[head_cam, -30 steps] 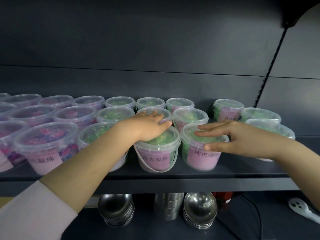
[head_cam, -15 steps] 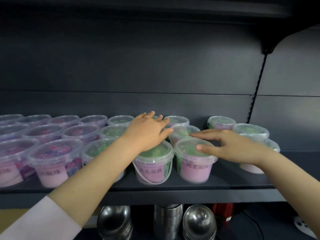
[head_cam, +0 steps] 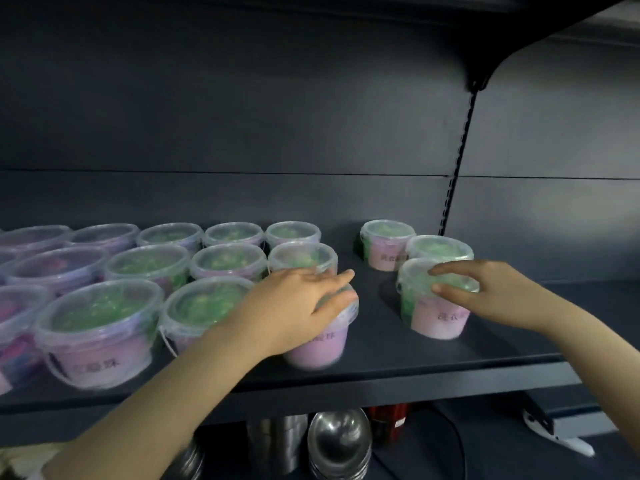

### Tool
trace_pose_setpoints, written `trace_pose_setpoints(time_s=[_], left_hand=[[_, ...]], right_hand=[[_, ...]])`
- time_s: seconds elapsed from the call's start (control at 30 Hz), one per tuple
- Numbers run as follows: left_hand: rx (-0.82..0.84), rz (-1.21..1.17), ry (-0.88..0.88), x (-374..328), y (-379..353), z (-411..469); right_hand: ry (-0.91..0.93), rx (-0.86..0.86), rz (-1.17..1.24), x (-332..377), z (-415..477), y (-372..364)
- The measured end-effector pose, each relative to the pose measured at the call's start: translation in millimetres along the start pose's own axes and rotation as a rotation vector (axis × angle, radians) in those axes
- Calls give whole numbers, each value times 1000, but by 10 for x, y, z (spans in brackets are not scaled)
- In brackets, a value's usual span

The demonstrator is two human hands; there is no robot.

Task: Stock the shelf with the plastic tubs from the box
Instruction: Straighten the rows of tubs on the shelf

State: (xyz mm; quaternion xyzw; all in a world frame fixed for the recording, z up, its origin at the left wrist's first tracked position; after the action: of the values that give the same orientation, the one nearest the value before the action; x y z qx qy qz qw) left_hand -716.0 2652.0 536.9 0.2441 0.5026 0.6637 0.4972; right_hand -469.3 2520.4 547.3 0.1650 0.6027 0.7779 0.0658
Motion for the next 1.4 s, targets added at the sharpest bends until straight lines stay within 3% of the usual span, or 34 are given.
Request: trace_pose_setpoints(time_s=[0.37,0.67,0.83,1.03,1.2,1.33,1.4], left_hand=[[43,-147,26,28,-75,10],[59,-149,3,22,-64,23],[75,-152,12,31,-80,20],[281,-231,178,75,120,136],[199,-84,265,154,106,516],[347,-53,379,298,-170,519],[358,-51,392,311,-237,478]], right_hand=[[240,-83,147,456,-98,-137],[252,-65,262,480,-70,-124],[255,-53,196,462,-56,-122],[288,105,211,468,115,59],[126,-64,126,135,553,236],[-66,164,-147,-258,714,73],[-79,156,-191,-354,717,-1]])
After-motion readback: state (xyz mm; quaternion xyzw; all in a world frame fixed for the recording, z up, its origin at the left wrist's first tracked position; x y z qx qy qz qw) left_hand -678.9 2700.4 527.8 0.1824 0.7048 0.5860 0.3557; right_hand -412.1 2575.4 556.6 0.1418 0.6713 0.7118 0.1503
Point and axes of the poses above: each hand's wrist, its own z-axis towards the middle knuckle, its own y-axis out of the back of the hand, x = y × z, the point moved 3 cm from there along z, towards the middle knuckle, and after that the axes turned 8 degrees about -z, right-handed, at the moved point
